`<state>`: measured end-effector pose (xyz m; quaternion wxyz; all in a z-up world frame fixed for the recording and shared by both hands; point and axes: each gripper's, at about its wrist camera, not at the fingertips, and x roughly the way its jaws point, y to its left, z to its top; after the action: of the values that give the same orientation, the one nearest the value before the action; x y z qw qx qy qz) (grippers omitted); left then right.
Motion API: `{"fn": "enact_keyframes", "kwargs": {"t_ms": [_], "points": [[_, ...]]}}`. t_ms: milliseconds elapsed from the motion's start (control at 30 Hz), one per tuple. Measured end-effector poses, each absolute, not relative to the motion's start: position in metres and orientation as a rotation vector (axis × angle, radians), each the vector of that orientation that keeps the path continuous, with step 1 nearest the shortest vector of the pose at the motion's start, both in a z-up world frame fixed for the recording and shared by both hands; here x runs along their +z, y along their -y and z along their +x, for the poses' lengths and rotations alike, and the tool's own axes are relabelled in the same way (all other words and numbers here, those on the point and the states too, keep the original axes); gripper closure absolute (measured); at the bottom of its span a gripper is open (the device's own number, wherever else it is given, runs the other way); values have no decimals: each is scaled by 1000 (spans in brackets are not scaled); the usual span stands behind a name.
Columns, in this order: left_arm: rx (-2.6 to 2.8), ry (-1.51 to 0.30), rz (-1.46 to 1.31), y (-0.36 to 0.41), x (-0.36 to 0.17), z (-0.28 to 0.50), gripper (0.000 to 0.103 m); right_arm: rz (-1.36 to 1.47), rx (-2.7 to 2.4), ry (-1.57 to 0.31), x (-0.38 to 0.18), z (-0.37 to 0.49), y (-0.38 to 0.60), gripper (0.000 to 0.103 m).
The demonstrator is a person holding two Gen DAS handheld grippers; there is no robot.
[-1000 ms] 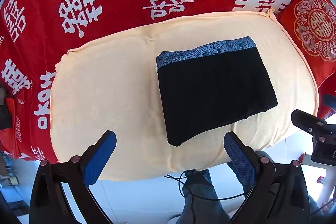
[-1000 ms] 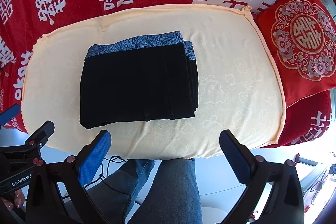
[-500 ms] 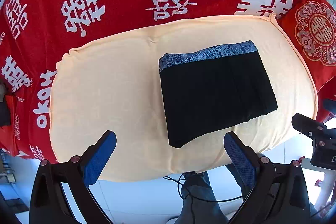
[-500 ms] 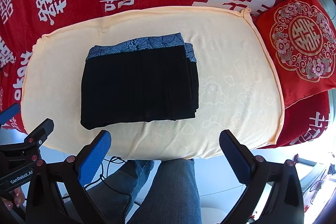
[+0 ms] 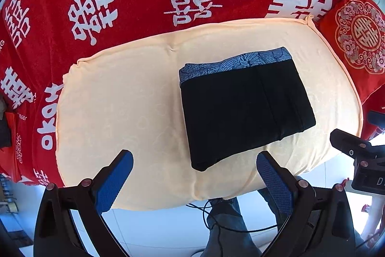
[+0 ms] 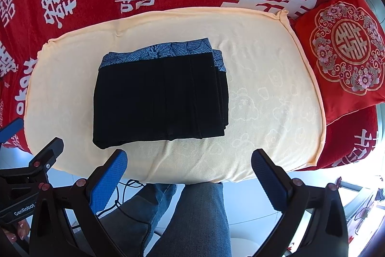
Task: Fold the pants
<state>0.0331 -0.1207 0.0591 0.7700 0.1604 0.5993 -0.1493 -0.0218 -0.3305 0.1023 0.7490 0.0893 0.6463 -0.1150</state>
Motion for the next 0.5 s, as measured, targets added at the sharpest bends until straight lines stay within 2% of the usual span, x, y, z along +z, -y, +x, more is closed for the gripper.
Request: {"fn": "enact_keyframes", "kwargs": {"t_ms": [500], "points": [[-334, -1301, 338, 120, 58, 35, 0, 196, -252, -1413, 102, -20, 330, 0]]}}
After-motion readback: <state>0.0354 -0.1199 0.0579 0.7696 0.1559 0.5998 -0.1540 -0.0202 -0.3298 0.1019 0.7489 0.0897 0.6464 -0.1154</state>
